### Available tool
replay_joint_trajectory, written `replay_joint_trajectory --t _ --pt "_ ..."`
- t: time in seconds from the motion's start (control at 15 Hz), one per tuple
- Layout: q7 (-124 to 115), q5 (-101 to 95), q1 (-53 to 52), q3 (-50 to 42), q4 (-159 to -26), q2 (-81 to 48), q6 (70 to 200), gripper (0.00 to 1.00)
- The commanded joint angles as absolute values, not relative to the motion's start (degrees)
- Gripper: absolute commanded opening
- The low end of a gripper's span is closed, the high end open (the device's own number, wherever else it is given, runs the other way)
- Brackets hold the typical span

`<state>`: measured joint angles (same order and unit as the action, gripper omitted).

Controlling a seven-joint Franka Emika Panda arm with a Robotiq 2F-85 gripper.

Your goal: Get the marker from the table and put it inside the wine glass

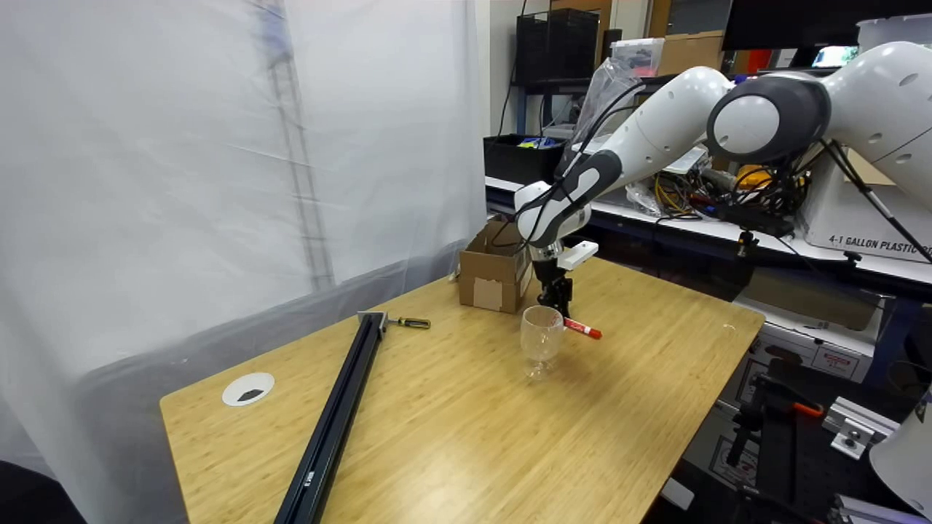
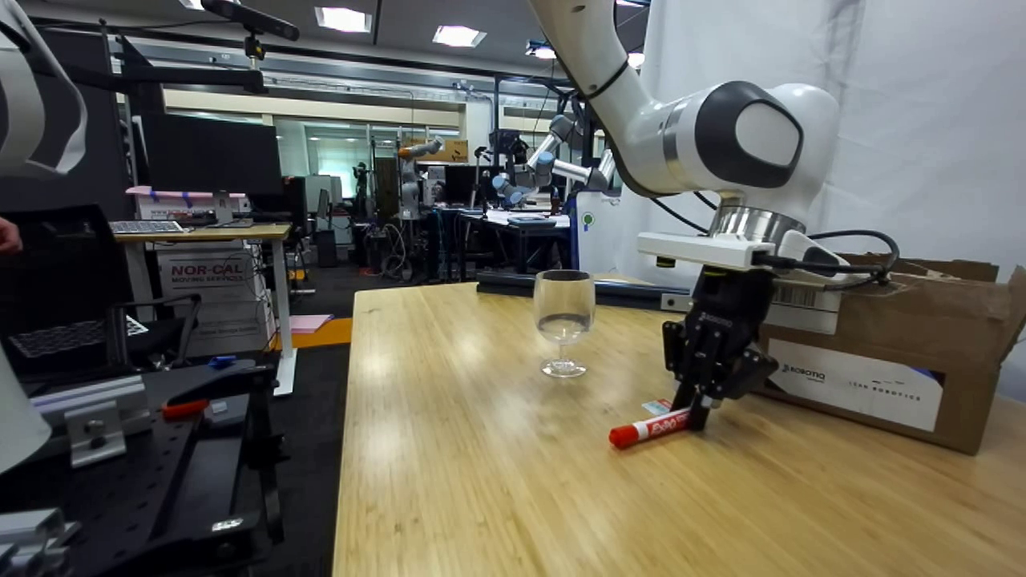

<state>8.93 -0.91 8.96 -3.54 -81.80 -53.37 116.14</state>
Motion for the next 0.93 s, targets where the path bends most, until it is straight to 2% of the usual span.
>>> replay_joint_trajectory --t 0.0,0.47,0.87 --pt "7.0 -1.6 8.6 -4.4 -85.1 -49.4 114.2 0.05" --pt "2.7 -4.8 6.1 -5.3 -90.8 -39.6 108.2 0.05" --pt "-1.0 -8.6 3.5 -5.1 -98.3 -29.5 109.3 0.05"
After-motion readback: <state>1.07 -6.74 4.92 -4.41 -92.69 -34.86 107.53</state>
